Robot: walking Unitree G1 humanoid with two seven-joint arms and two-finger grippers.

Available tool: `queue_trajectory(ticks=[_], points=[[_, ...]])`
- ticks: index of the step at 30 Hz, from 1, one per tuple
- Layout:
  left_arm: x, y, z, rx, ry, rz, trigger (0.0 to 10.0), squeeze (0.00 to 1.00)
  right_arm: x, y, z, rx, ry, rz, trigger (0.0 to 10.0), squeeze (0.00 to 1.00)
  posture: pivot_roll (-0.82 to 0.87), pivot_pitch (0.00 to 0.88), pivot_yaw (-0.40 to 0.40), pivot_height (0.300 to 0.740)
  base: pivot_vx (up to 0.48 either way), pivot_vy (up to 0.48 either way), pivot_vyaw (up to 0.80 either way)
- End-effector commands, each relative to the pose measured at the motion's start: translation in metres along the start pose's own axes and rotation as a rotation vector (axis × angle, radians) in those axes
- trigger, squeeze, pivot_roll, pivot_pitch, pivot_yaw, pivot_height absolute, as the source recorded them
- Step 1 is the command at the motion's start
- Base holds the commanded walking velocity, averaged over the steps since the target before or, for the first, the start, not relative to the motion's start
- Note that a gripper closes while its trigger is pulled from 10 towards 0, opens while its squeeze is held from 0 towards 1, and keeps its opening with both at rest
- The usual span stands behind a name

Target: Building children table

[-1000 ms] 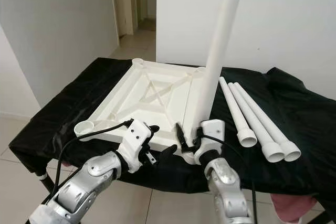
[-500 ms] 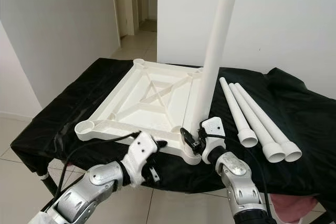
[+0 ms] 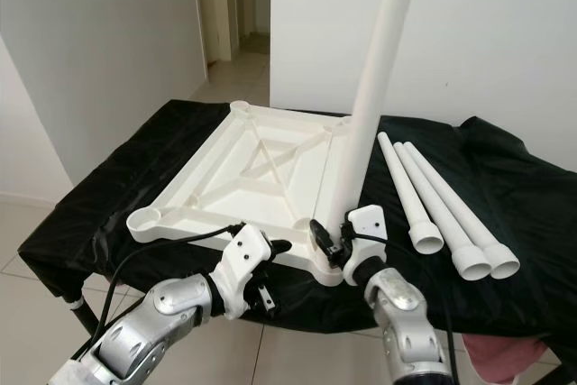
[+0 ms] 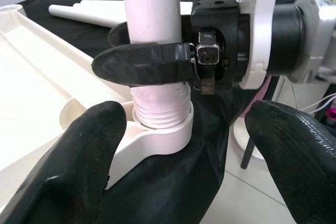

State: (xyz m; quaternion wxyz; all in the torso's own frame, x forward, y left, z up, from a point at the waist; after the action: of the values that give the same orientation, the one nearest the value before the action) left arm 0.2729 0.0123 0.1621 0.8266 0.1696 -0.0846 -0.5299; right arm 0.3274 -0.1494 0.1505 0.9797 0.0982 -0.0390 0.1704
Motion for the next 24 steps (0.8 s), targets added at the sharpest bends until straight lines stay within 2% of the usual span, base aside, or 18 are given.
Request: queue_trajectory(ticks=[1,3,4,6,8,10,11,12,13,14,18,24], points=[[-0.001,0.000,-0.003,0.001,0.020,-0.017,10.0,0.00,-0.002,-0.006,-0.003,0.036,0.002,-0.093,10.0,0.00,-0.06,0.062,0.019,0.740,0.000,0.000,0.00],[-0.001,0.000,-0.003,-0.001,0.019,-0.016,10.0,0.00,-0.003,-0.006,-0.004,0.049,-0.003,-0.130,10.0,0.00,-0.06,0.062,0.019,0.740,0.000,0.000,0.00],[0.000,0.000,-0.003,-0.001,0.018,-0.016,10.0,0.00,-0.004,-0.002,-0.007,0.094,-0.032,-0.213,10.0,0.00,-0.07,0.068,0.018,0.740,0.000,0.000,0.00],[0.001,0.000,-0.003,0.000,0.018,-0.015,10.0,0.00,-0.006,-0.001,-0.012,0.093,-0.039,-0.293,10.0,0.00,-0.07,0.069,0.017,0.740,0.000,0.000,0.00],[0.001,0.000,-0.003,0.000,0.017,-0.015,10.0,0.00,-0.007,-0.001,-0.014,0.090,-0.039,-0.322,10.0,0.00,-0.07,0.069,0.017,0.740,0.000,0.000,0.00],[0.002,0.003,-0.002,0.000,0.015,-0.001,10.0,0.00,-0.009,0.001,-0.018,0.094,-0.050,-0.463,10.0,0.00,-0.06,0.076,0.009,0.740,0.000,0.000,0.00],[0.002,0.003,-0.002,0.000,0.015,-0.001,10.0,0.00,-0.009,0.001,-0.018,0.094,-0.050,-0.463,10.0,0.00,-0.06,0.076,0.009,0.740,0.000,0.000,0.00],[0.002,0.004,-0.002,-0.002,0.014,0.006,10.0,0.00,-0.009,0.004,-0.019,0.101,-0.055,-0.515,10.0,0.00,-0.06,0.076,0.009,0.740,0.000,0.000,0.00],[0.003,0.005,-0.001,-0.003,0.013,0.011,10.0,0.00,-0.007,0.010,-0.020,0.119,-0.058,-0.523,10.0,0.00,-0.06,0.076,0.009,0.740,0.000,0.000,0.00],[0.003,0.005,-0.001,-0.006,0.011,0.015,10.0,0.00,-0.003,0.019,-0.018,0.137,-0.069,-0.466,10.0,0.00,-0.06,0.076,0.009,0.740,0.000,0.000,0.00],[0.003,0.004,-0.001,-0.012,0.009,0.018,10.0,0.00,0.002,0.028,-0.012,0.132,-0.089,-0.382,10.0,0.00,-0.07,0.079,0.013,0.740,0.000,0.000,0.00],[0.003,0.003,-0.001,-0.013,0.009,0.016,10.0,0.00,-0.002,0.020,-0.009,0.085,-0.097,-0.408,10.0,0.00,-0.06,0.083,0.008,0.740,0.000,0.000,0.00]])
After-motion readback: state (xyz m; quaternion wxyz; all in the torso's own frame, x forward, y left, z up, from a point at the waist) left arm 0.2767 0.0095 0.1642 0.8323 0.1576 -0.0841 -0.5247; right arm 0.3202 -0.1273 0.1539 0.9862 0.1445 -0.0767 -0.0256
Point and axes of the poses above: a point about 5 cm out from each wrist's last joint towards the gripper, its own x axis pointing out of the wrist towards the gripper, its own z axis along the axis of the wrist's last joint, y = z × x, the point moved 2 cm from there along x, pointing out of the wrist towards the gripper, and after that the axes turned 13 degrees about x, right-handed, at the moved point
